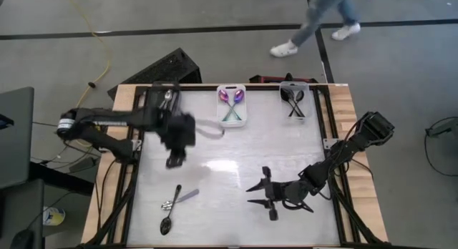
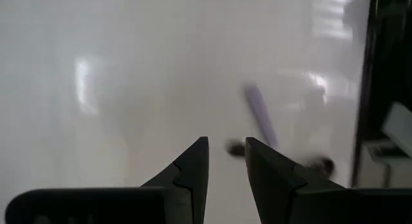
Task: Sort silverware by color (type)
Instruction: Put the black spoon into the transparent bin
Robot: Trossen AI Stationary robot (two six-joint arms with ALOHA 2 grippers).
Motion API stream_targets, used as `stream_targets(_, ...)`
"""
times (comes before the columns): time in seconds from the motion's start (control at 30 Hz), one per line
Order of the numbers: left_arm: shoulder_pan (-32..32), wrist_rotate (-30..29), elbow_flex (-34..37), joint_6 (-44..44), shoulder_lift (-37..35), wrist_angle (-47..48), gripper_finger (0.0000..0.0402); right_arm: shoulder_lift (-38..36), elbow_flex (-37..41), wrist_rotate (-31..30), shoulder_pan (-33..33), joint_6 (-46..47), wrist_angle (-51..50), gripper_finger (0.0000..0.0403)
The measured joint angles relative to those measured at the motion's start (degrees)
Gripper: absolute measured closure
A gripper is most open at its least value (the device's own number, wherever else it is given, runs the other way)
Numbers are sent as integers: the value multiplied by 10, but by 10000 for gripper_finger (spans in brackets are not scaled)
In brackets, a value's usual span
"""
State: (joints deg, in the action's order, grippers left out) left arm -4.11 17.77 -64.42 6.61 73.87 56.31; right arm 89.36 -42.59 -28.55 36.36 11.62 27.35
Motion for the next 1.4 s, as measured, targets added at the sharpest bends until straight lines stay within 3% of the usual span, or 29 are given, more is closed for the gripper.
stream_targets(0.2,183,-9,83,238,-9,-41,315,0,0,37,0,4,-2,223)
stream_targets(0.4,323,-84,129,495,6,-144,315,0,0,70,0,4,-1,223)
stream_targets(0.53,381,-112,143,592,19,-220,315,0,0,76,0,4,-3,223)
stream_targets(0.73,421,-138,143,749,65,-237,315,0,0,76,0,5,-3,223)
stream_targets(1.07,438,-90,143,782,179,-278,315,0,0,76,-9,-1,-3,223)
stream_targets(1.4,443,-97,142,781,185,-275,314,0,0,76,-16,0,-3,223)
